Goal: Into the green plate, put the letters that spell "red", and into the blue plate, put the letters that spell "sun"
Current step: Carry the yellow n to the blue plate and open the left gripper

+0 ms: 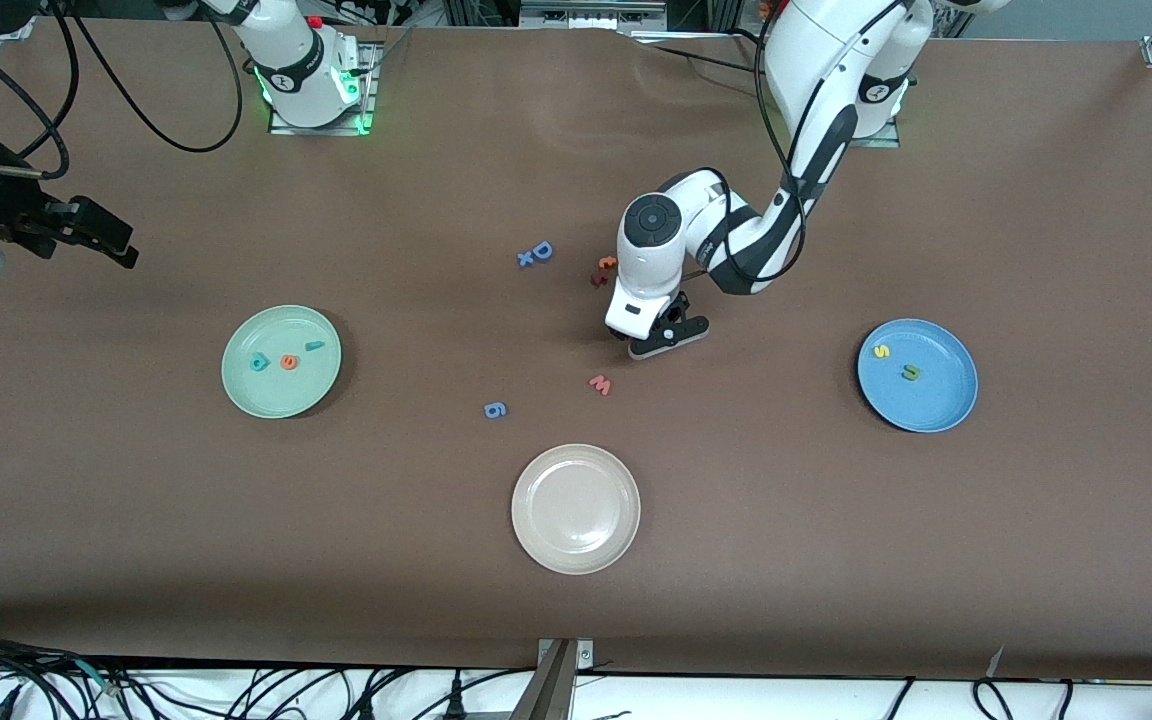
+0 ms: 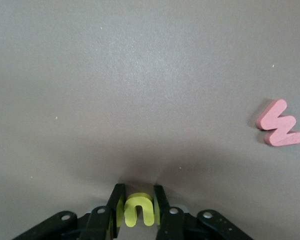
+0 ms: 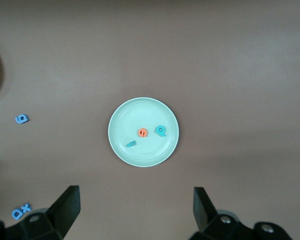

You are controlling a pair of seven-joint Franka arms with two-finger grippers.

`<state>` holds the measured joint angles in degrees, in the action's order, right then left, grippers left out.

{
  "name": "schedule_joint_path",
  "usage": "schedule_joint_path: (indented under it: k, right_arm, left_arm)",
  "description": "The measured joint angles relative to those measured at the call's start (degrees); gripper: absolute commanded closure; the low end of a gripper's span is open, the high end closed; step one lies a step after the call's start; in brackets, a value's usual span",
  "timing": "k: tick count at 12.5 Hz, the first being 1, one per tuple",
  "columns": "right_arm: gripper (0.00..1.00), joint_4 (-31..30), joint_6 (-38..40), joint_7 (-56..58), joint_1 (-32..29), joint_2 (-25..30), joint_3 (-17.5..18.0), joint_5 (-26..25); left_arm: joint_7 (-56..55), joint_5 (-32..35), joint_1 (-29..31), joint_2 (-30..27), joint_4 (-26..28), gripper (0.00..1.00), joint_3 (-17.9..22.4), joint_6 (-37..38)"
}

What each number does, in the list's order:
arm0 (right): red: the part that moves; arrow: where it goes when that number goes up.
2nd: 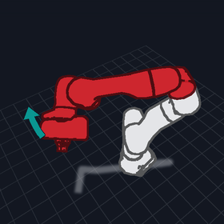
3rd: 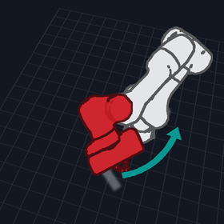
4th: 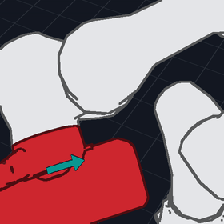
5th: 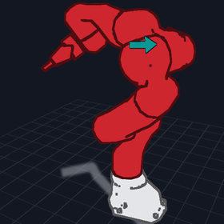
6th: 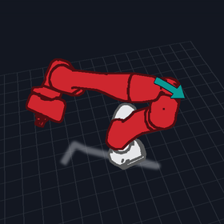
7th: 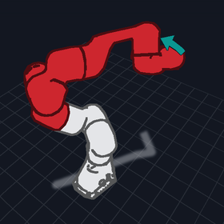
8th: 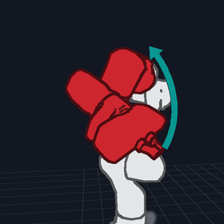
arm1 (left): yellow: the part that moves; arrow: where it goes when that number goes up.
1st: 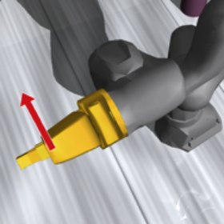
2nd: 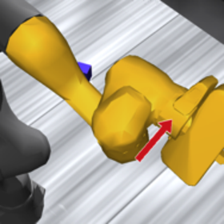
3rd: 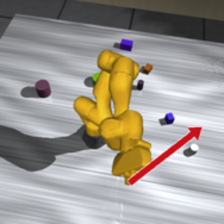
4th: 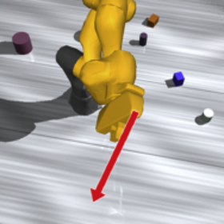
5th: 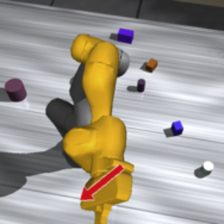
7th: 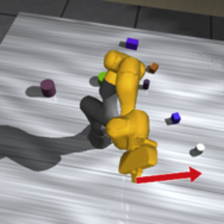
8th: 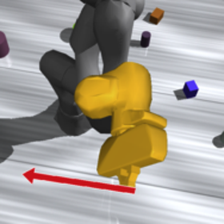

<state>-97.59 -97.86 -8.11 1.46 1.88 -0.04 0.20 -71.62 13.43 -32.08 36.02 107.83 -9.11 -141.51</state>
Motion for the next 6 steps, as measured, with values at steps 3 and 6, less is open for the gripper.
schedule_joint_path:
  k: [3, 6]
  right_arm:
    - [0.0, 0.0, 0.0, 0.0, 0.0, 0.0, 0.0, 0.0]
    - [0.0, 0.0, 0.0, 0.1, 0.0, 0.0, 0.0, 0.0]
  left_arm:
    - [0.0, 0.1, 0.0, -0.1, 0.0, 0.75, 0.1, 0.1]
    - [0.0, 0.1, 0.0, -0.1, 0.0, 0.84, 0.1, 0.1]
